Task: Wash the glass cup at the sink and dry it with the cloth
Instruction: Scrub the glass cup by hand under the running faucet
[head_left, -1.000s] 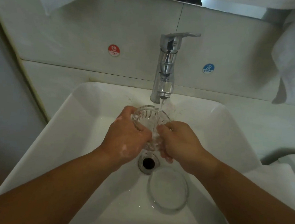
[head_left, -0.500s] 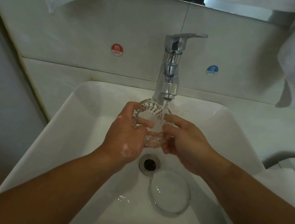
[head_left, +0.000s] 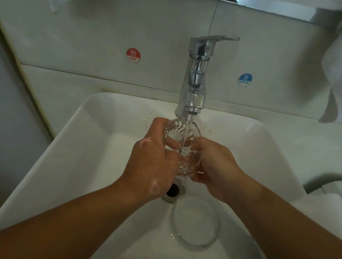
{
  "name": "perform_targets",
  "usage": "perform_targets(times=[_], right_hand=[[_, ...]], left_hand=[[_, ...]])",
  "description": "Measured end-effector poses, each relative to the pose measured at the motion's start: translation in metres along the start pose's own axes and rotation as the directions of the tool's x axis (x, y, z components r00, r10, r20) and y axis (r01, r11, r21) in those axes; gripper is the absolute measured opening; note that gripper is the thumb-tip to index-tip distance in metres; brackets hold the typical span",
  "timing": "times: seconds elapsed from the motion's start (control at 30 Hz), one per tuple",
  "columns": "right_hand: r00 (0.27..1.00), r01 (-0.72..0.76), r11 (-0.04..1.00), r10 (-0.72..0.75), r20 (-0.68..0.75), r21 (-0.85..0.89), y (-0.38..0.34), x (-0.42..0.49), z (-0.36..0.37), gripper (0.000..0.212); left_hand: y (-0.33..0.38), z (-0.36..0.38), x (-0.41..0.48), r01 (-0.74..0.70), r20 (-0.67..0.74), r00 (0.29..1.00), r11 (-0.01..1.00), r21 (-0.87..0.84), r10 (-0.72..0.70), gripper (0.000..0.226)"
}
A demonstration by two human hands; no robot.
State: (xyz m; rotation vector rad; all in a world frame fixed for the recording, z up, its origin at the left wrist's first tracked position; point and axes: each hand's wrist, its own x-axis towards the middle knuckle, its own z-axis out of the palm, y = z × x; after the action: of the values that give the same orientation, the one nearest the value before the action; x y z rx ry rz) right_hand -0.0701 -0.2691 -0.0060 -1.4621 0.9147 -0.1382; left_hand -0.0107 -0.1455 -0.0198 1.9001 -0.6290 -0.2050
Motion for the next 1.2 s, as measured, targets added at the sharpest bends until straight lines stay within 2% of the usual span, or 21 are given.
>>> perform_targets(times=[0.13, 0.27, 0.4, 0.5, 0.63, 0.77, 0.9, 0.97, 1.07, 1.1, 1.13, 1.2], right_hand=[[1.0, -0.002, 1.0, 0.002, 0.012, 0.007, -0.002, 0.003, 0.002, 0.02], [0.996, 0.03, 0.999, -0.033, 0.087, 0.033, -0.004, 0.005, 0.008, 0.028], [0.996, 0.001, 1.0, -0.002, 0.084, 0.01, -0.007, 0.006, 0.012, 0.022], [0.996, 0.003, 0.999, -0.007, 0.093, 0.037, -0.006, 0.004, 0.012, 0.025], [0.995, -0.012, 0.998, 0.017, 0.099, -0.055, -0.011, -0.001, 0.01, 0.015], [0.992, -0.001, 0.995, 0.013, 0.122, -0.097, -0.008, -0.001, 0.009, 0.021], [0.966, 0.0, 0.995, 0.026, 0.259, -0.1, -0.007, -0.001, 0.006, 0.016], [0.961, 0.06, 0.989, -0.021, 0.274, -0.132, -0.009, 0.001, 0.004, 0.014], [0.973, 0.204, 0.936, -0.161, 0.167, -0.287, -0.005, 0.004, 0.005, 0.046], [0.968, 0.241, 0.926, -0.208, 0.14, -0.29, -0.003, 0.005, 0.008, 0.049], [0.96, 0.274, 0.928, -0.248, 0.13, -0.253, 0.0, 0.005, 0.01, 0.047], [0.948, 0.3, 0.952, -0.289, 0.132, -0.069, 0.001, 0.002, 0.014, 0.032]], left_hand=[[0.0, -0.003, 0.003, 0.012, -0.005, 1.0, 1.0, 0.002, -0.012, 0.04], [-0.003, -0.012, 0.008, 0.007, -0.062, 0.998, 1.0, 0.0, -0.007, 0.038], [-0.005, -0.015, 0.011, 0.009, -0.086, 0.996, 1.0, 0.017, -0.007, 0.031], [-0.006, -0.018, 0.012, -0.002, -0.081, 0.997, 0.999, 0.033, 0.005, 0.029], [-0.006, -0.021, 0.015, 0.006, -0.058, 0.998, 0.999, 0.042, -0.004, 0.03], [-0.006, -0.025, 0.015, 0.106, 0.015, 0.994, 0.994, -0.017, -0.105, 0.029], [-0.007, -0.032, 0.019, 0.174, 0.12, 0.979, 0.983, -0.057, -0.166, 0.036], [-0.007, -0.036, 0.02, 0.228, 0.178, 0.963, 0.963, -0.146, -0.201, 0.04], [-0.005, -0.04, 0.02, 0.285, 0.298, 0.93, 0.933, -0.221, -0.214, 0.044], [-0.004, -0.04, 0.021, 0.286, 0.304, 0.929, 0.929, -0.233, -0.21, 0.044], [-0.005, -0.039, 0.021, 0.289, 0.286, 0.935, 0.92, -0.264, -0.211, 0.042], [-0.006, -0.035, 0.021, 0.288, 0.201, 0.953, 0.887, -0.361, -0.228, 0.037]])
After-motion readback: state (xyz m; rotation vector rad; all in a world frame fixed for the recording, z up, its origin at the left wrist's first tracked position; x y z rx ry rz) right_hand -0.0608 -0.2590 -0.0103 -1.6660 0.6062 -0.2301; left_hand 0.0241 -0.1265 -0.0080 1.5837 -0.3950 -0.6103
